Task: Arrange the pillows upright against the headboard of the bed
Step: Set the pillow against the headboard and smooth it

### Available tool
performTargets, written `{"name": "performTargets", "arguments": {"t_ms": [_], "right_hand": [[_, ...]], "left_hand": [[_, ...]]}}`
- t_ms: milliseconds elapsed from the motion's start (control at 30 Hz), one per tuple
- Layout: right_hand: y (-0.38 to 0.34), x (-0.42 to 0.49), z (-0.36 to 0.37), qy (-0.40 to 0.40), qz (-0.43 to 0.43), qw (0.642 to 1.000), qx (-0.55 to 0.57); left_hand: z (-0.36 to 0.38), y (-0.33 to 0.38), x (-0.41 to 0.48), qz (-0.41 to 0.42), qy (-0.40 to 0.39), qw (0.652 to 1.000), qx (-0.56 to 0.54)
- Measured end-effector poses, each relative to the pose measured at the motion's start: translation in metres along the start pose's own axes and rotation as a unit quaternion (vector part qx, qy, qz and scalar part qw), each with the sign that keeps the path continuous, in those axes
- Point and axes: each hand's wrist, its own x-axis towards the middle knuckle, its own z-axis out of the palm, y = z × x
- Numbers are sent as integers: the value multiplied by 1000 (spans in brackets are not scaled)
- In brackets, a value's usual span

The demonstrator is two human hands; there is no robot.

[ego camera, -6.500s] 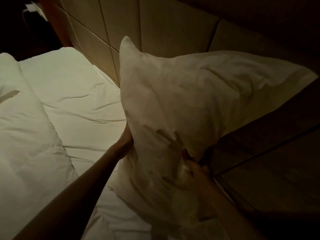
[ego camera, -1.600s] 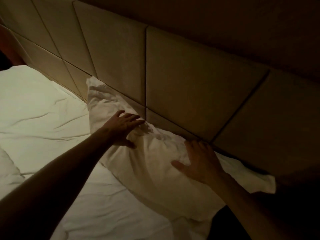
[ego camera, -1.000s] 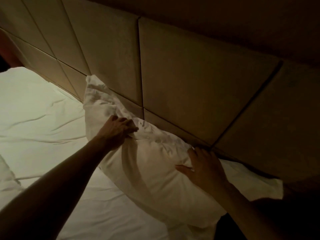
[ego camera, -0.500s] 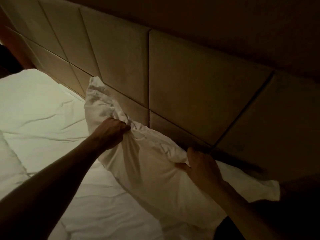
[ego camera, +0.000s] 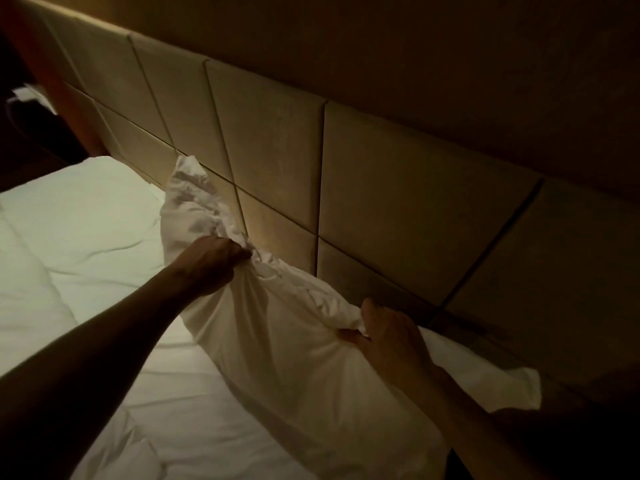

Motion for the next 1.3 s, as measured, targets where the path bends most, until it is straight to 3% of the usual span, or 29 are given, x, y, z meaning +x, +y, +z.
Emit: {"name": "performTargets", "arguments": {"t_ms": [333,533,767,1033,1200,1300], "right_hand": [[-8,20,16,-52,1,998,26],[14,35,41,-70,28,997,-30],[43,62,77,-23,6,986,-162],[63,63,70,30,26,986,-164],[66,68,71,14,15,988,-154],[63,70,79,28,7,991,-134]], "left_hand": [[29,-19,3,-22,-4,1000,-11],[63,-14,36,-14,1,999,-32],[95,0,86,-34,27,997,-71],[100,9,120,15,105,990,-88],[94,15,130,-17,31,996,-82],[103,15,122,-14,31,998,-46]]}}
